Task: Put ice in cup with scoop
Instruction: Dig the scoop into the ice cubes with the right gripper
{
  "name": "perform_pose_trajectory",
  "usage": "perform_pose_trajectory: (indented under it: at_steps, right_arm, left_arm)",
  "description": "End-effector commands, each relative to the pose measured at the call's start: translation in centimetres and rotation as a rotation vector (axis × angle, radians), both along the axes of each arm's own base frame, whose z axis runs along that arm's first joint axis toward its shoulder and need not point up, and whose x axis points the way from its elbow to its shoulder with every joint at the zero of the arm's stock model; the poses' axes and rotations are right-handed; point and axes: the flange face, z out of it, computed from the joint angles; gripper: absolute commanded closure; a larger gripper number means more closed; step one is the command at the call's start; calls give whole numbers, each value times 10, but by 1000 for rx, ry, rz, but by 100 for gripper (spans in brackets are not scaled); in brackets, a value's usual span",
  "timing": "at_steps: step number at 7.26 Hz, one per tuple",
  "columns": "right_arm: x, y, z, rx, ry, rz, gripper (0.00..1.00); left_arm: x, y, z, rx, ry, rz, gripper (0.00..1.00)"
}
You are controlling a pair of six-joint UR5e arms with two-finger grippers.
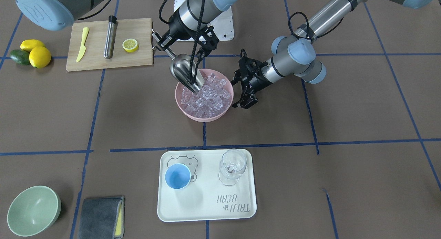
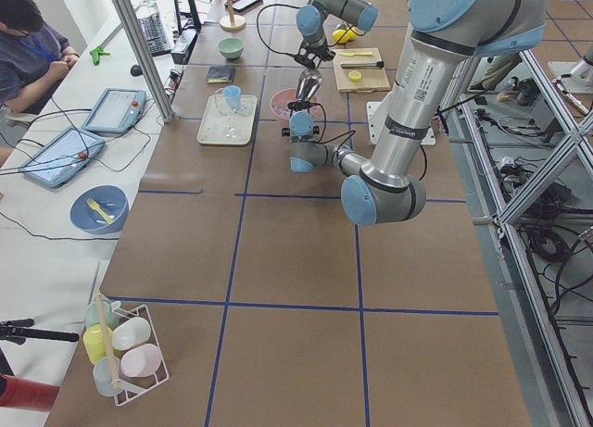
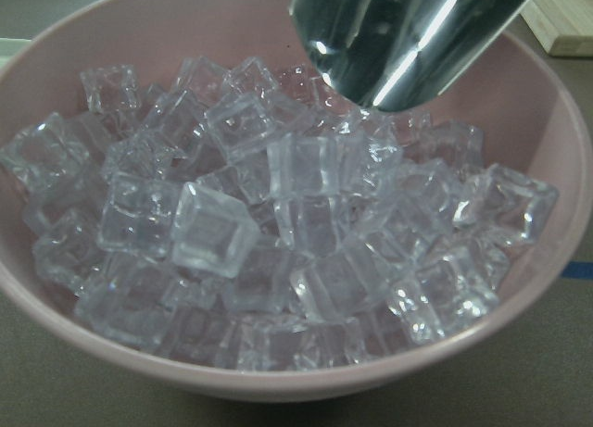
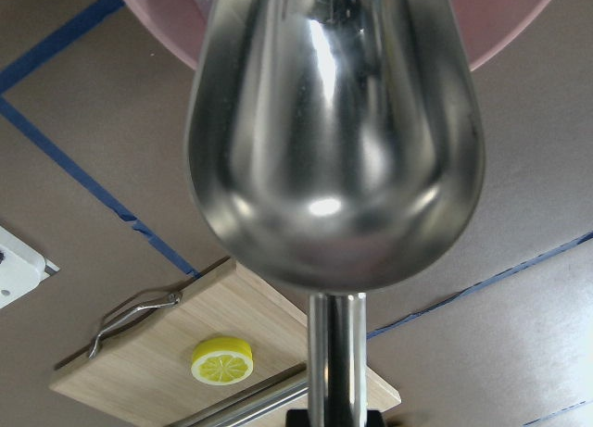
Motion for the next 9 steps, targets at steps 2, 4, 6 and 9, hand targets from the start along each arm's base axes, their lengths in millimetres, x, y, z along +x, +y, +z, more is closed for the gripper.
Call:
perform_pose_trajectory:
  at_steps: [2, 4, 6, 9]
  right_arm:
    - [-33, -18, 5, 6, -10, 8, 100]
    - [-36, -19, -1, 17, -37, 18, 100]
    - [-41, -20, 1, 32, -71, 22, 100]
    - [-50, -25, 17, 53, -123, 52, 100]
  left_arm:
    - [0, 0, 0, -1, 0, 1, 0]
    - [0, 0, 0, 0, 0, 1, 0]
    - [0, 0, 0, 0, 0, 1, 0]
    - [1, 0, -1, 1, 2, -1, 0]
